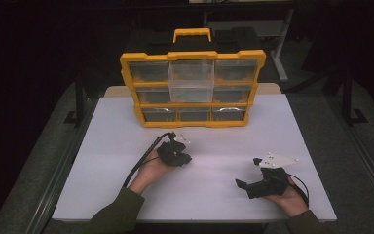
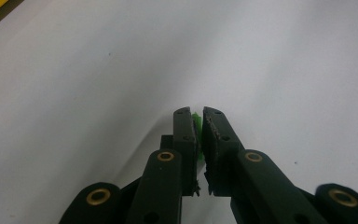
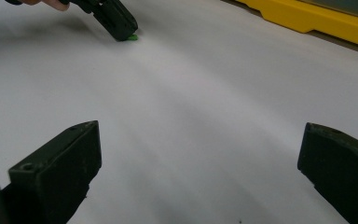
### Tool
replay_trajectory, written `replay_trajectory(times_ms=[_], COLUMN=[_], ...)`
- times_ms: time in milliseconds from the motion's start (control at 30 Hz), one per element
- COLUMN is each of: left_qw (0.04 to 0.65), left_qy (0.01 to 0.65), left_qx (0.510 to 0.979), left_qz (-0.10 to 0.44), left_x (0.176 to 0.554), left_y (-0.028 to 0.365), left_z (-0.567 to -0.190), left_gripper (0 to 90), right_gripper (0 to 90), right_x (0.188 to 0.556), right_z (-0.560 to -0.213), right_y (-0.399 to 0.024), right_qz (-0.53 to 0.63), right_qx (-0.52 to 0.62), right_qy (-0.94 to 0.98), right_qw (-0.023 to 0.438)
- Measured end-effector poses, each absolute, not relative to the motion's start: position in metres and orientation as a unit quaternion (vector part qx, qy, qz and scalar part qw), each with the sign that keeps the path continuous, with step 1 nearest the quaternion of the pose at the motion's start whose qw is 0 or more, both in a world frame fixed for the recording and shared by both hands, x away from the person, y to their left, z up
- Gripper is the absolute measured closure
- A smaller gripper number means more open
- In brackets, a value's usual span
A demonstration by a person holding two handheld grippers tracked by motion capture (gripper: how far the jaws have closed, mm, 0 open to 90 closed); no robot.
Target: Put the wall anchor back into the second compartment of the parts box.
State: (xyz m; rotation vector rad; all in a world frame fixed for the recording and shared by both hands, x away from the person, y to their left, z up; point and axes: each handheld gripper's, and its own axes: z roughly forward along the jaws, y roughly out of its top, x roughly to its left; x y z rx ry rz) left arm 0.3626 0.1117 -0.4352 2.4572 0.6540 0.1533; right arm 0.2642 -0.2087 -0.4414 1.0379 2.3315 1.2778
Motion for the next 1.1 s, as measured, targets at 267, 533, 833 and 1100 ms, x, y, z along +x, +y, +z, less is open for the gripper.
replay_trajectory(times_ms=[267, 533, 833, 1100], left_qw=[0.294, 0.294, 0.311, 0.322], left_qy=[0.245, 0.255, 0.273, 0.278], left_qx=[0.923, 0.921, 0.91, 0.905], left_qz=[0.04, 0.022, 0.014, 0.012], left_x=[0.365, 0.367, 0.365, 0.366], left_y=[0.118, 0.133, 0.149, 0.164], left_z=[-0.434, -0.422, -0.403, -0.382], left_gripper=[84.6, 84.5, 84.5, 84.5], right_gripper=[0.0, 0.0, 0.0, 0.0], right_x=[0.264, 0.264, 0.263, 0.264], right_z=[-0.441, -0.441, -0.441, -0.44], right_y=[-0.209, -0.209, -0.209, -0.209], right_qz=[0.444, 0.443, 0.444, 0.446], right_qx=[0.362, 0.362, 0.365, 0.363], right_qy=[0.808, 0.808, 0.806, 0.805], right_qw=[0.142, 0.142, 0.14, 0.143])
